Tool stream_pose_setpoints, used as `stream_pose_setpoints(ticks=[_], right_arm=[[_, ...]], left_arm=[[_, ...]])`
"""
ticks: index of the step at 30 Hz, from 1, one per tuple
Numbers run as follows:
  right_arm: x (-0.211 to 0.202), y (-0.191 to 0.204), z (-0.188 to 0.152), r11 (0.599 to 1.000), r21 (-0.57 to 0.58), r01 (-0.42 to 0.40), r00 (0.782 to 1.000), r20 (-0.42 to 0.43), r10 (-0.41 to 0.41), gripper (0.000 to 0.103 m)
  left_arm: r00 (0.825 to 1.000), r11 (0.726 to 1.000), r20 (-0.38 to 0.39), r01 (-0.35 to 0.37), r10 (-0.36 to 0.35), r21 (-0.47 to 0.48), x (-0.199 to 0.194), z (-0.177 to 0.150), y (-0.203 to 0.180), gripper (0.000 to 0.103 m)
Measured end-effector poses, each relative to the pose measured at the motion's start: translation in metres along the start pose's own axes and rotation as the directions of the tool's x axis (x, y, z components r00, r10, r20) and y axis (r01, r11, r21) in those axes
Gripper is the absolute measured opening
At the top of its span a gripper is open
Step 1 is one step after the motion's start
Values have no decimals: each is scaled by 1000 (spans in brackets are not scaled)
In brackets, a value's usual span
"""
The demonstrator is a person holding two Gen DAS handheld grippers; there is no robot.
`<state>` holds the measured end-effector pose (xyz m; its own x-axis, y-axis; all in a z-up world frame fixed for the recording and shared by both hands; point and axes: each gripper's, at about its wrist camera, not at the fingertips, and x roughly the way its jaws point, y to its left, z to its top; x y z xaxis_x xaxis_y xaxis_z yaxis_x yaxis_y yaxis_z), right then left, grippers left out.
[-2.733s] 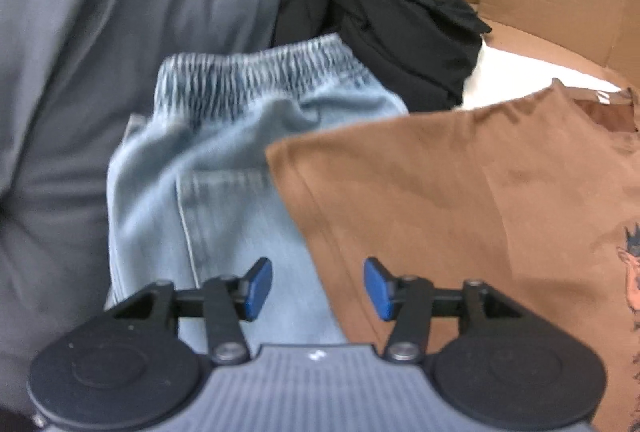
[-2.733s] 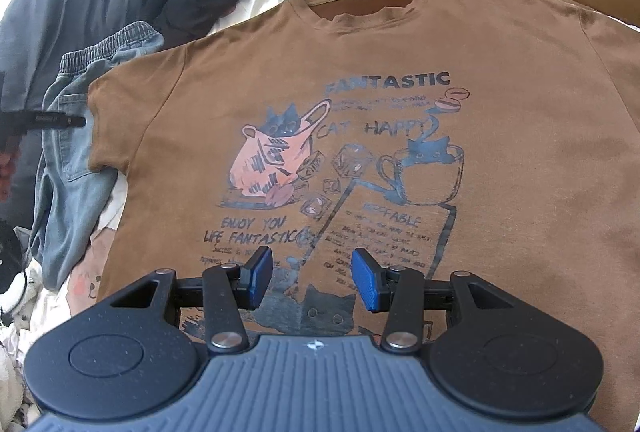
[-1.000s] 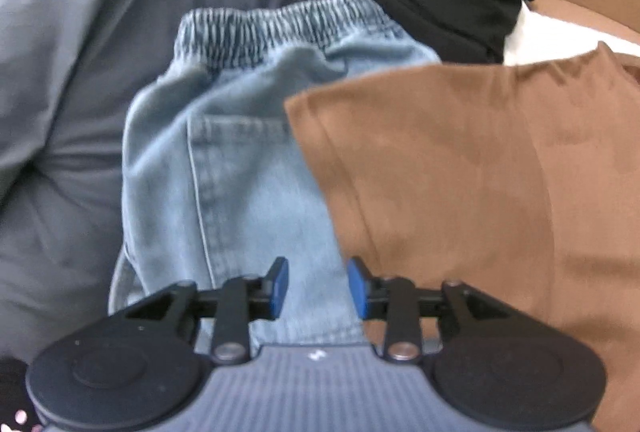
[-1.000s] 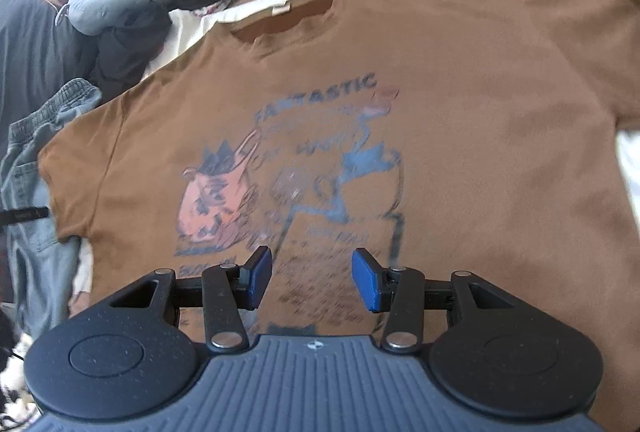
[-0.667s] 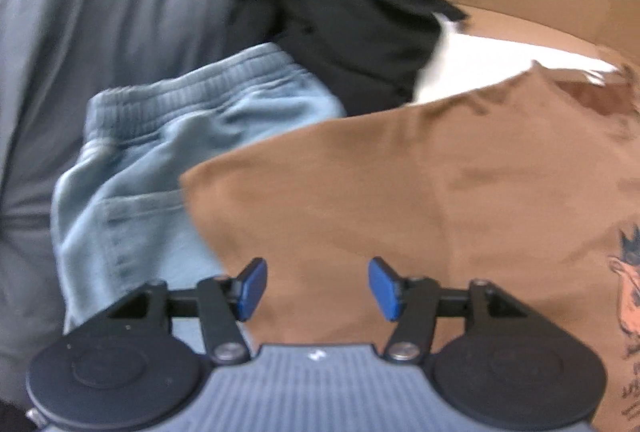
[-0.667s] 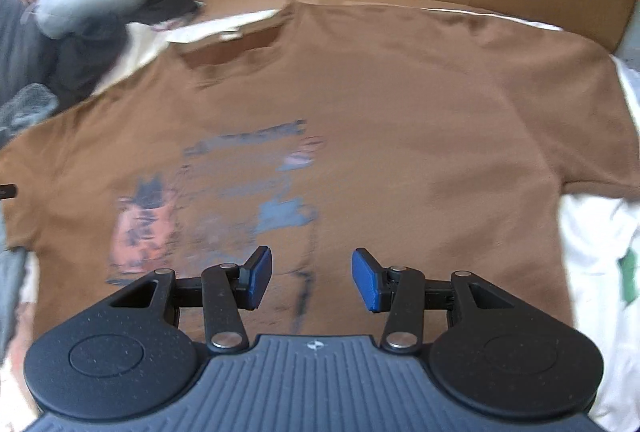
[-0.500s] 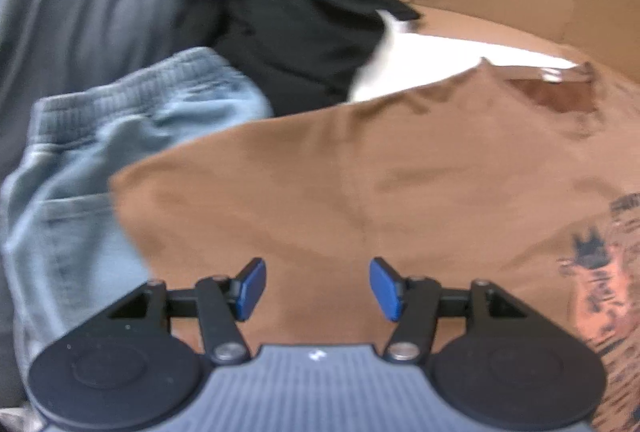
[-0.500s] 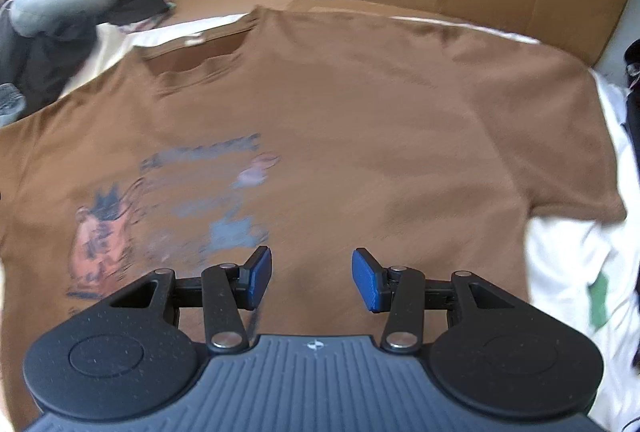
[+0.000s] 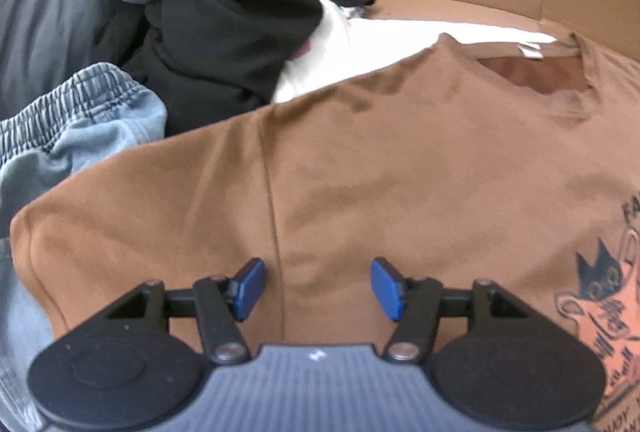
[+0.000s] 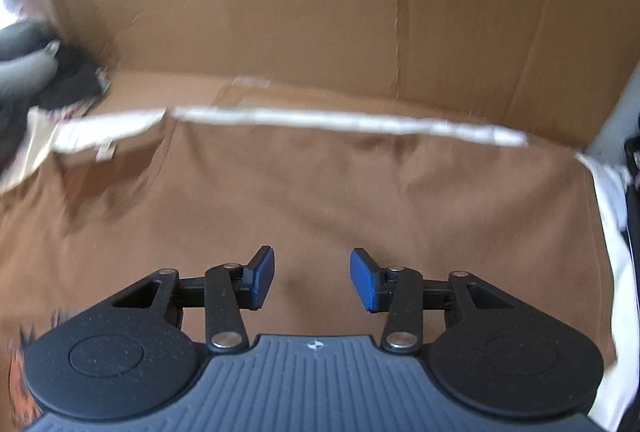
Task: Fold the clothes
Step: 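Move both open grippers to the collar of the brown shirt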
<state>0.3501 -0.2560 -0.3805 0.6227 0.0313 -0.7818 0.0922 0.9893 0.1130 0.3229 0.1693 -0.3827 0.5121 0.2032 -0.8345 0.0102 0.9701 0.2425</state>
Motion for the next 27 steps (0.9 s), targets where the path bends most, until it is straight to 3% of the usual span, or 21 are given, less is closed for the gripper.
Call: stream_pose_setpoints(ticks=[2, 6, 13, 20, 24, 27], right_arm=[[11, -5, 16, 1000, 4, -3, 1000, 10, 3, 31], [39, -8, 40, 1000, 9, 1, 1000, 8, -1, 31], [77, -16, 64, 1000, 10, 18, 999, -50, -17, 31], [94, -19, 76, 999, -23, 35, 997, -68, -37, 28], [101, -19, 86, 999, 4, 50, 996, -77, -50, 29], [94, -23, 94, 993, 85, 88, 995, -64, -83, 31]], left_arm=[[1000, 1000, 7, -3, 4, -9, 2, 6, 3, 62], [999, 1000, 52, -17, 17, 3, 4, 21, 8, 63], [997, 998, 49, -54, 53, 31, 22, 37, 15, 67], [997, 998, 55, -58, 58, -5, 30, 48, 26, 69], [996, 997, 62, -63, 61, 38, 37, 55, 26, 68], [995, 998, 76, -64, 65, -11, 33, 64, 35, 65]])
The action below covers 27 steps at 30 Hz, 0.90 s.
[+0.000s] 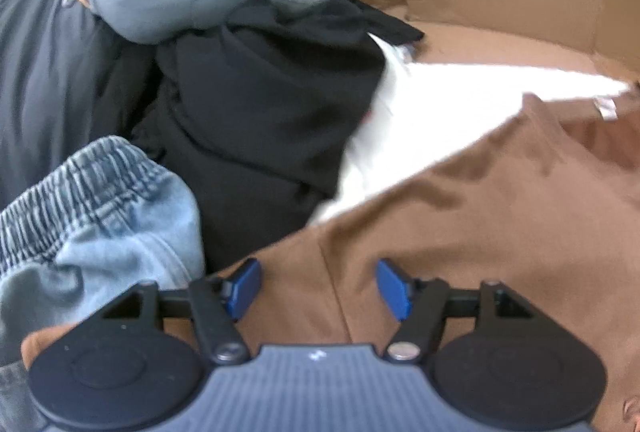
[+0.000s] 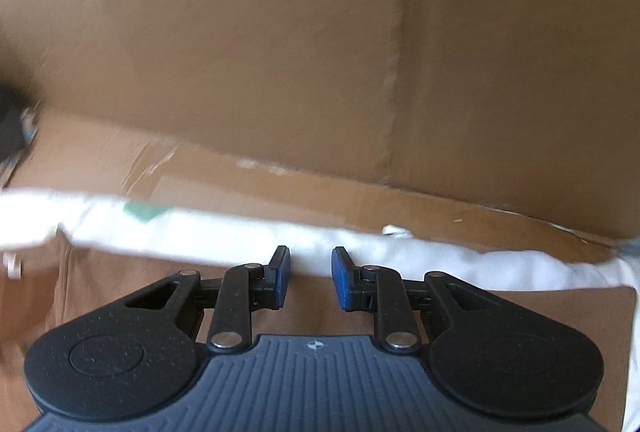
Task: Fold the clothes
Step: 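Move both open grippers to the collar of the brown shirt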
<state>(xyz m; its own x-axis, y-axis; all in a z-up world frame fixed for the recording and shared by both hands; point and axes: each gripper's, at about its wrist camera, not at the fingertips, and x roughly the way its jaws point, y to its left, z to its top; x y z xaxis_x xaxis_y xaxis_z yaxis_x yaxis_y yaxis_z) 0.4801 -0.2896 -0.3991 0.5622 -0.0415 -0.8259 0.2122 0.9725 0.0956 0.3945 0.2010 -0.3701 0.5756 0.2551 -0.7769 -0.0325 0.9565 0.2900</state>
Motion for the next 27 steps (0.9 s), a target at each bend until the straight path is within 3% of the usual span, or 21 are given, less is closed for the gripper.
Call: stream_pose_setpoints(ticks=[4, 6, 8, 12, 17, 22, 24, 27], right_arm=[[-19, 14, -12, 998, -9, -65, 997, 51, 66, 31], [-24, 27, -23, 993, -52, -102, 992, 62, 105, 31], [-26, 41, -33, 987, -85, -133, 989, 54, 138, 31], [-22, 67, -44, 973, -159, -165, 985, 16, 170, 31], [-13, 82, -44, 962, -232, -144, 989, 10, 150, 32], [-10, 73, -23, 979, -166, -117, 992, 36, 125, 31], [-18, 69, -18, 983, -131, -128, 988, 73, 138, 32], [-26, 76, -22, 974, -167, -154, 983, 79, 169, 32]], left_arm=[[998, 998, 42, 54, -53, -16, -8, 9, -1, 64], [994, 995, 43, 102, -101, -11, -7, 12, -7, 54], [993, 994, 44, 111, -111, -5, -3, 16, -15, 53], [996, 996, 26, 90, -90, -17, 16, 19, -19, 53], [999, 998, -10, 48, -49, -44, 31, 23, -11, 55], [1000, 1000, 9, -1, 1, -10, 21, 26, -20, 55], [1000, 1000, 27, 2, -1, -20, 9, 28, -21, 55], [997, 999, 65, 32, -31, -15, -8, 32, -28, 55]])
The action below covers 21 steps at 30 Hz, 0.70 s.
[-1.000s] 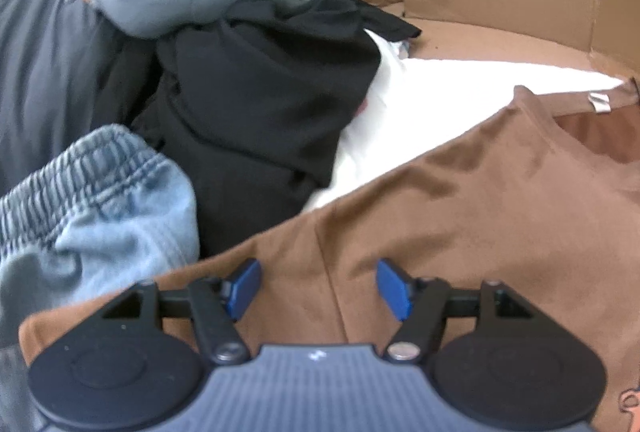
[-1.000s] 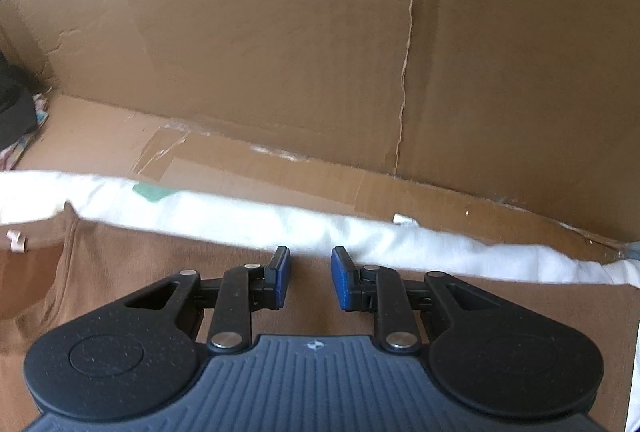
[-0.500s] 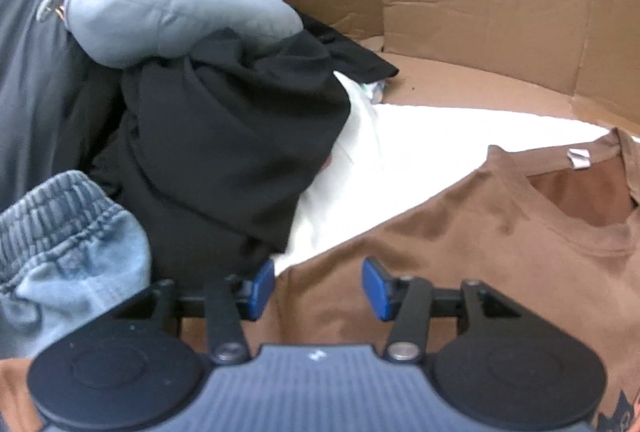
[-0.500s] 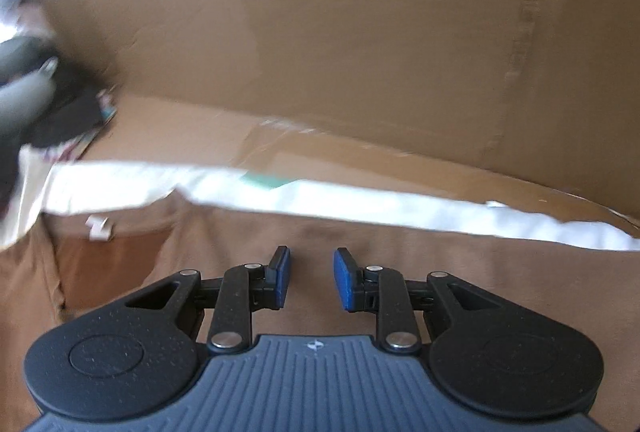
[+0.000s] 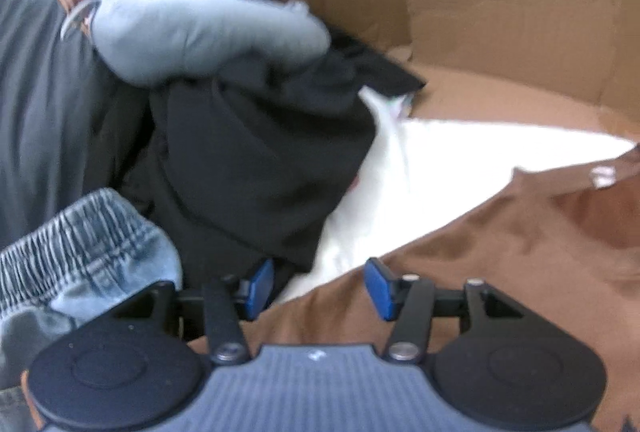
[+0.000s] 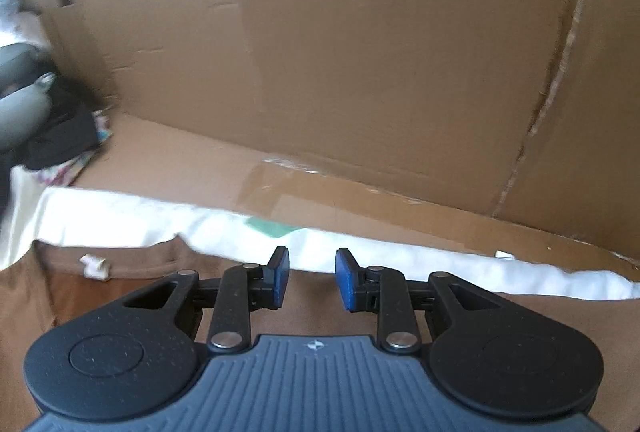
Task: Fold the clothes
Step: 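Move both open grippers to the collar of the brown shirt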
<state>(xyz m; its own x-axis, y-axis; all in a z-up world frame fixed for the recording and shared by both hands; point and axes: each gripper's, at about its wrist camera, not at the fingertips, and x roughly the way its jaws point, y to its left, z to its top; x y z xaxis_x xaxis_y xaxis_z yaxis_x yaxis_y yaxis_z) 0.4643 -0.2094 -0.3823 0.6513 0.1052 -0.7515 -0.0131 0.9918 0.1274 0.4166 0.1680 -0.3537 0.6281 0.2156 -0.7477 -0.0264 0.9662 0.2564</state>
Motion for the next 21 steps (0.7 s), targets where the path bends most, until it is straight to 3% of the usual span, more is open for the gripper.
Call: stream_pose_setpoints(ticks=[4, 8, 15, 21], right_arm=[[-2, 23, -8, 996, -90, -24, 1000, 14, 25, 32], [-3, 35, -14, 994, -104, -43, 999, 13, 45, 30], [11, 42, -22, 994, -99, -55, 998, -41, 51, 30], [24, 49, -23, 997, -73, -28, 999, -23, 26, 30]], left_arm=[[994, 994, 16, 113, -112, -3, -2, 3, -18, 54], [983, 982, 11, 183, -184, 35, 13, 9, -45, 49], [975, 973, -7, 223, -223, 59, 26, 10, -70, 49], [976, 976, -4, 218, -218, 24, 46, 14, -76, 49]])
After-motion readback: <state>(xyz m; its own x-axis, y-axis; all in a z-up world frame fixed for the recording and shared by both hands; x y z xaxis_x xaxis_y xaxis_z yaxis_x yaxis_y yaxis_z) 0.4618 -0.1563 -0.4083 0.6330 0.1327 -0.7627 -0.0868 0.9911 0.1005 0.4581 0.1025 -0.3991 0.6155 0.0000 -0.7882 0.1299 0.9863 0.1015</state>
